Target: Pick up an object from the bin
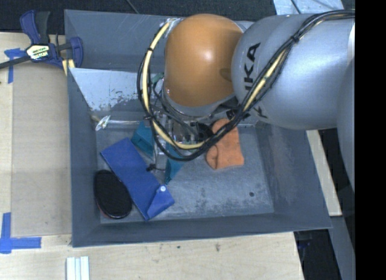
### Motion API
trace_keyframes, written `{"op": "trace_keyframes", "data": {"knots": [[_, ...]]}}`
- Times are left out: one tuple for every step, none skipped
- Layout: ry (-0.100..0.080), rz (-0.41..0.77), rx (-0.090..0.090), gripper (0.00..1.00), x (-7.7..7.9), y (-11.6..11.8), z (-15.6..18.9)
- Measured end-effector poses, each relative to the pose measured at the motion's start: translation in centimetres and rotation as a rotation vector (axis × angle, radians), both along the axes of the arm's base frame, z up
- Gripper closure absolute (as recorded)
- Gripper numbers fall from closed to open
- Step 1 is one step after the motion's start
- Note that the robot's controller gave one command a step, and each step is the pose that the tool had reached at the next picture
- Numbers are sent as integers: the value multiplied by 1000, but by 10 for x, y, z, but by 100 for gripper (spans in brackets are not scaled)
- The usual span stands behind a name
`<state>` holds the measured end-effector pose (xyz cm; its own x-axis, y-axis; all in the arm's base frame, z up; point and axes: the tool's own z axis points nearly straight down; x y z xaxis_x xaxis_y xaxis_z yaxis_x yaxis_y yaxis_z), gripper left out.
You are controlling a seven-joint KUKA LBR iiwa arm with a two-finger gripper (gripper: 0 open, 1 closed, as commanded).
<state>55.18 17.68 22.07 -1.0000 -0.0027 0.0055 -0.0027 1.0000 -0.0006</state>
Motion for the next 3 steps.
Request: {"op": "trace_keyframes", "data": {"knots": [[-8, -3, 2, 0, 2, -1, 5], [-11, -109, 2, 0, 23, -33, -59], [-24, -51, 3, 0, 51, -54, -136]]}}
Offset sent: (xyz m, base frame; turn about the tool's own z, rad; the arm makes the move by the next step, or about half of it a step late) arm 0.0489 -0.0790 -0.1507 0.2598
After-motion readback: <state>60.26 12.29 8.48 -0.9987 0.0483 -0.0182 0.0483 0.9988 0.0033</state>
